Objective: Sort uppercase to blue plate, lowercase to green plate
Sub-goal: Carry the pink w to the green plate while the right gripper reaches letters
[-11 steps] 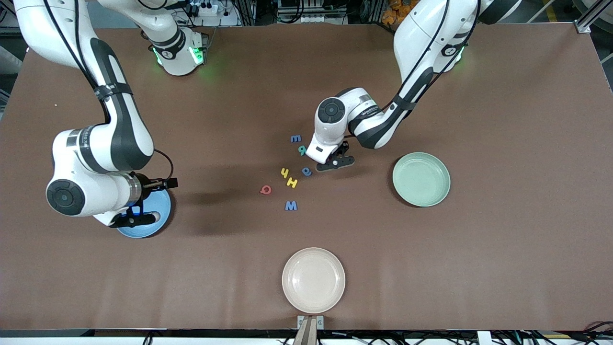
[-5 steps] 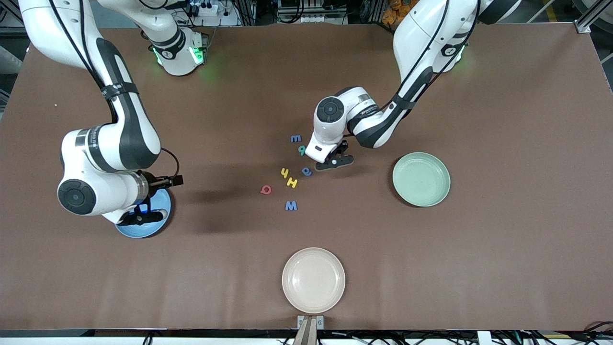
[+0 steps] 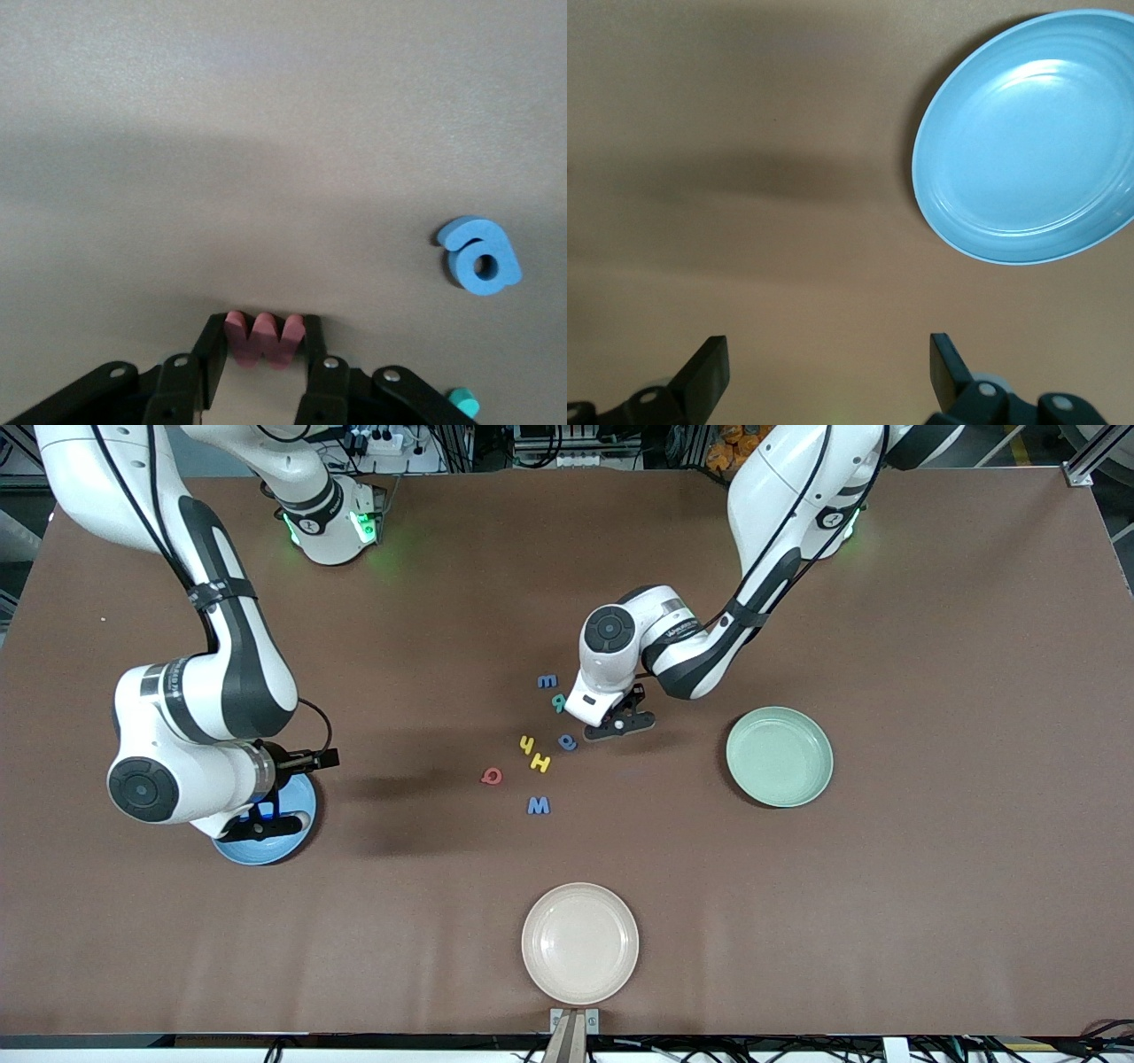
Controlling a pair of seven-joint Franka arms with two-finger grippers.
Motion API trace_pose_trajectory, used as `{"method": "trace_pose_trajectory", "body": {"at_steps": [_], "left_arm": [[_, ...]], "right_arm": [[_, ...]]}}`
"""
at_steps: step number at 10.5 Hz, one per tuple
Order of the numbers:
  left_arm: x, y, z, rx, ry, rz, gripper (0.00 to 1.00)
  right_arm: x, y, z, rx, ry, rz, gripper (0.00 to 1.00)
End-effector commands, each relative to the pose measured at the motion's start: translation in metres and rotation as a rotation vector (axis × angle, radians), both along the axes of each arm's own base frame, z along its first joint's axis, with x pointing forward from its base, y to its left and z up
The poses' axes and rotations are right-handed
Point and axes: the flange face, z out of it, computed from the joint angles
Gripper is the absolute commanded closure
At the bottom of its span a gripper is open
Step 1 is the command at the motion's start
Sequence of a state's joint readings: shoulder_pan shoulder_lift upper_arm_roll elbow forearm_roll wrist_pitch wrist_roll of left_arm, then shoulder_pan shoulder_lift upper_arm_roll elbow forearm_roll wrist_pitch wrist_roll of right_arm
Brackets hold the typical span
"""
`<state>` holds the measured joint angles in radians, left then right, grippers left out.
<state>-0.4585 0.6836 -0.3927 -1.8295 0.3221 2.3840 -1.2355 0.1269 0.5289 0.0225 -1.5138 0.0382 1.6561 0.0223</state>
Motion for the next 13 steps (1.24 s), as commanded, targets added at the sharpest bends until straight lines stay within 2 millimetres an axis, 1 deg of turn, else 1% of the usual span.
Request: {"method": "trace_pose_trajectory", "body": {"at_steps": [1, 2, 4, 5, 6, 8, 9, 10, 11, 12, 13], "left_arm": [[0.008, 0.015, 0.008, 0.024, 0.049, -0.024, 0.73], [0.019, 0.022, 0.024, 0.022, 0.082, -0.028, 0.73], [0.029, 0.033, 0.055, 0.005, 0.127, -0.075, 0.73], [0.038, 0.044, 0.066, 0.002, 0.123, -0.092, 0.73], [0.045, 0.052, 0.076, 0.004, 0.117, -0.119, 0.73], [0.053, 0.072, 0.099, 0.031, 0.126, -0.169, 0.77], [0.052, 0.081, 0.111, 0.05, 0.148, -0.211, 0.77], [0.056, 0.095, 0.123, 0.065, 0.165, -0.242, 0.77], [0.066, 0.113, 0.136, 0.069, 0.168, -0.255, 0.77], [0.071, 0.126, 0.153, 0.078, 0.164, -0.264, 0.77], [0.078, 0.144, 0.165, 0.084, 0.164, -0.263, 0.77]], "right_arm": [[-0.005, 0.0, 0.003, 0.018, 0.001, -0.004, 0.0], [-0.005, 0.002, 0.003, 0.02, 0.0, -0.003, 0.0], [-0.006, 0.01, 0.003, 0.054, 0.006, -0.013, 0.0], [-0.007, 0.023, 0.004, 0.059, 0.003, 0.006, 0.0], [-0.01, 0.048, 0.005, 0.063, -0.013, 0.044, 0.0], [-0.025, 0.134, 0.01, 0.078, -0.092, 0.156, 0.0], [-0.033, 0.166, 0.011, 0.09, -0.123, 0.2, 0.0], [-0.041, 0.192, 0.011, 0.099, -0.146, 0.239, 0.0], [-0.049, 0.215, 0.012, 0.109, -0.165, 0.271, 0.0], [-0.059, 0.236, 0.013, 0.122, -0.177, 0.294, 0.0], [-0.066, 0.252, 0.012, 0.126, -0.19, 0.296, 0.0]]}}
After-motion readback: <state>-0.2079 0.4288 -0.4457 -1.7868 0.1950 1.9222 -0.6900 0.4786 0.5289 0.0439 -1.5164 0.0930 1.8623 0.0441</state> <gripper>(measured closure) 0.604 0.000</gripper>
